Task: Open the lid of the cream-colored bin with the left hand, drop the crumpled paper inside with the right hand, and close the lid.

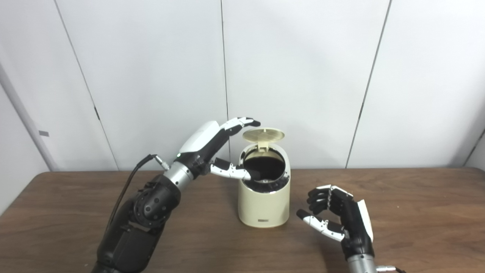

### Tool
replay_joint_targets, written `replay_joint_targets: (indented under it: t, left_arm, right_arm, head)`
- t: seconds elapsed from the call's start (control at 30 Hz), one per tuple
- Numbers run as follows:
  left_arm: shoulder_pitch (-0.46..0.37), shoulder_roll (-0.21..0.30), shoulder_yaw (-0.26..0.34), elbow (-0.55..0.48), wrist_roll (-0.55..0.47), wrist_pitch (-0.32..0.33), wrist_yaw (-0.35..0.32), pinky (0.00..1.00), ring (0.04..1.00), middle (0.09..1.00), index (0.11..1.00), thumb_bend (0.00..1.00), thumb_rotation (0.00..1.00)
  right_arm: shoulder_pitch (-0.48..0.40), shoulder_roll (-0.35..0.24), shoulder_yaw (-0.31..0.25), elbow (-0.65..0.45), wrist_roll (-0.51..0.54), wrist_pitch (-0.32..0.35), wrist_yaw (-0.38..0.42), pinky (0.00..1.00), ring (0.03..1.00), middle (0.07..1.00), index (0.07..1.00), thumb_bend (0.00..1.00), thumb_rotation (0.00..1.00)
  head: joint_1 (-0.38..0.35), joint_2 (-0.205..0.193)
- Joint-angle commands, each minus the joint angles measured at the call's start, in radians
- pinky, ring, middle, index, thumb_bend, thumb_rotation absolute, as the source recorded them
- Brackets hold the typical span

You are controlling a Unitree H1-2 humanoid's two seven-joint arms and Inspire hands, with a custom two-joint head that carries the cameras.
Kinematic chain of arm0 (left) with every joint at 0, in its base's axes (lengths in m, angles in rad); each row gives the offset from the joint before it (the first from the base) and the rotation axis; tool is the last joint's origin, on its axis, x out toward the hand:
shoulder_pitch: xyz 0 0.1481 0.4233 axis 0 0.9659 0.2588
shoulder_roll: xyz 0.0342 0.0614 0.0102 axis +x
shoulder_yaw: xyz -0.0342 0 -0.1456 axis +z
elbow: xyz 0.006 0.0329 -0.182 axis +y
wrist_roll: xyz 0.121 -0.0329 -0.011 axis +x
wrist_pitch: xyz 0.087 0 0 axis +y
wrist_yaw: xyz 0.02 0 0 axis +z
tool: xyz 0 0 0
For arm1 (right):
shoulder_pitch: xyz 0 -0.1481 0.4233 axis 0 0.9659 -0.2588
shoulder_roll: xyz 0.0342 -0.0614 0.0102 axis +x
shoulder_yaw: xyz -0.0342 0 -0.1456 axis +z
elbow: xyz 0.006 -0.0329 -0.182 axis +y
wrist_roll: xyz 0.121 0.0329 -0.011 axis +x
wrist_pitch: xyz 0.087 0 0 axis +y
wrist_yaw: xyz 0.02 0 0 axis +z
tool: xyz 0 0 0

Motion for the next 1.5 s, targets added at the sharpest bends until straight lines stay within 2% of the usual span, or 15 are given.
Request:
replay_joint_targets:
  t: [0.0,0.2,0.3,0.47,0.63,0.73,1.0,1.47]
  left_arm:
    - [-0.06,0.004,0.005,-0.008,0.002,-0.016,0.022,0.88,0.979,0.94,0.922,0.89,0.37]
    - [-0.058,0.013,-0.004,-0.019,-0.001,0.0,0.0,0.9,0.99,0.918,0.91,0.9,0.38]
    - [-0.054,0.016,-0.003,-0.033,-0.011,0.024,-0.023,0.91,0.987,0.884,0.839,0.91,0.39]
    - [-0.051,0.019,0.0,-0.047,-0.021,0.038,-0.041,0.87,0.96,0.815,0.753,0.91,0.4]
    - [-0.05,0.023,0.004,-0.053,-0.016,0.036,-0.039,0.81,0.868,0.698,0.666,0.89,0.38]
    - [-0.049,0.026,0.003,-0.059,-0.012,0.04,-0.039,0.81,0.855,0.675,0.644,0.88,0.37]
    - [-0.048,0.034,0.001,-0.064,-0.005,0.037,-0.039,0.8,0.86,0.683,0.632,0.87,0.36]
    - [-0.014,0.03,-0.012,-0.077,-0.003,0.036,-0.044,0.79,0.893,0.717,0.684,0.9,0.37]
  right_arm:
    - [-0.04,0.008,0.0,-0.042,-0.004,-0.01,-0.012,0.38,0.438,0.484,0.5,0.52,0.0]
    - [-0.04,0.005,0.002,-0.043,-0.001,-0.017,-0.008,0.37,0.438,0.485,0.499,0.52,0.0]
    - [-0.041,0.006,-0.001,-0.042,-0.002,-0.014,-0.012,0.37,0.438,0.484,0.5,0.52,0.0]
    - [-0.041,0.002,0.001,-0.04,0.0,-0.019,-0.008,0.38,0.443,0.483,0.496,0.52,0.0]
    - [-0.039,0.003,0.002,-0.048,-0.01,-0.007,-0.011,0.38,0.439,0.484,0.499,0.52,0.0]
    - [-0.038,0.005,0.002,-0.054,-0.012,0.004,-0.009,0.38,0.439,0.481,0.5,0.52,0.0]
    - [-0.04,0.006,0.003,-0.045,0.001,-0.01,-0.005,0.38,0.44,0.482,0.498,0.52,0.0]
    - [-0.04,0.006,0.009,-0.044,0.004,-0.012,-0.003,0.38,0.44,0.481,0.5,0.52,0.0]
  head:
    - [-0.001,0.0]
    - [0.0,0.005]
    - [0.002,0.008]
    - [0.005,0.01]
    - [0.005,0.015]
    - [0.006,0.016]
    - [0.003,0.019]
    - [0.001,0.023]
